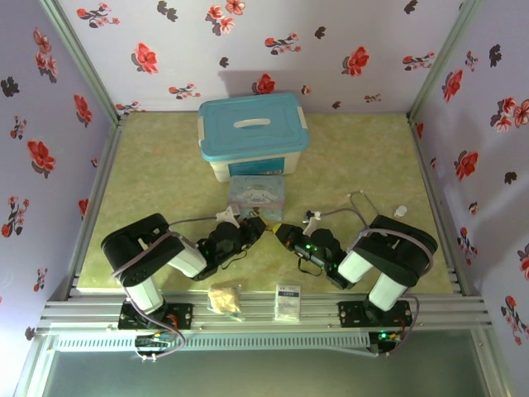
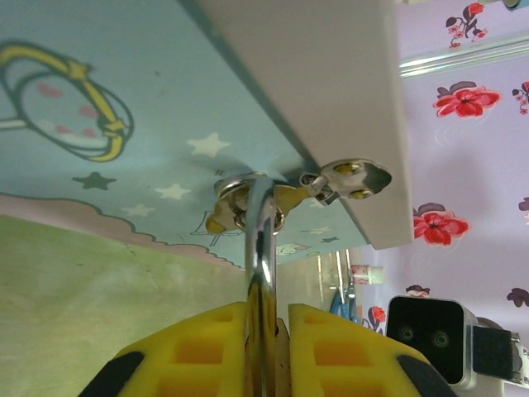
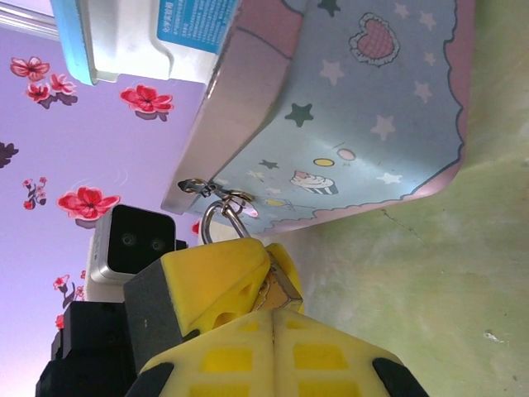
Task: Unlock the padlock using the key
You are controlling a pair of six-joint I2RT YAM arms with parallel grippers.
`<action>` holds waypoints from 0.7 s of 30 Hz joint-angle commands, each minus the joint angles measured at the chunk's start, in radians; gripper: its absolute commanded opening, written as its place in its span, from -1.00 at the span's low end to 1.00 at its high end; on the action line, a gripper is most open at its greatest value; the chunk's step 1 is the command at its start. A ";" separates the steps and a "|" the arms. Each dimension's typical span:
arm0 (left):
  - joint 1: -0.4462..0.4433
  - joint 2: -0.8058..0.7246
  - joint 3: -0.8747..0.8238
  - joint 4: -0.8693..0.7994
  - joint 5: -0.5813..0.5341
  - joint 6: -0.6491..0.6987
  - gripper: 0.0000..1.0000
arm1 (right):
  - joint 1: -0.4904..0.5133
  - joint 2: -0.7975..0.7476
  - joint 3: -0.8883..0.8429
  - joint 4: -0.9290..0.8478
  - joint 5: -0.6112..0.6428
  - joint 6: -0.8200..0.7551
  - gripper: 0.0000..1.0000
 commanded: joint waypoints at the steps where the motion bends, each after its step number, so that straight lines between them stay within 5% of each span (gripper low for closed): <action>1: -0.014 -0.003 0.011 0.129 0.056 -0.011 -0.91 | 0.020 0.030 0.033 0.035 -0.019 0.025 -1.00; 6: -0.014 -0.001 -0.011 0.120 0.034 -0.017 -0.69 | 0.020 0.007 -0.007 0.035 0.008 0.026 -1.00; 12: -0.011 -0.025 -0.015 0.065 0.002 -0.011 0.11 | 0.021 0.025 -0.033 0.035 0.002 0.045 -1.00; 21: -0.008 -0.055 -0.038 -0.030 -0.014 -0.031 0.22 | 0.021 -0.003 -0.067 0.034 0.015 0.044 -1.00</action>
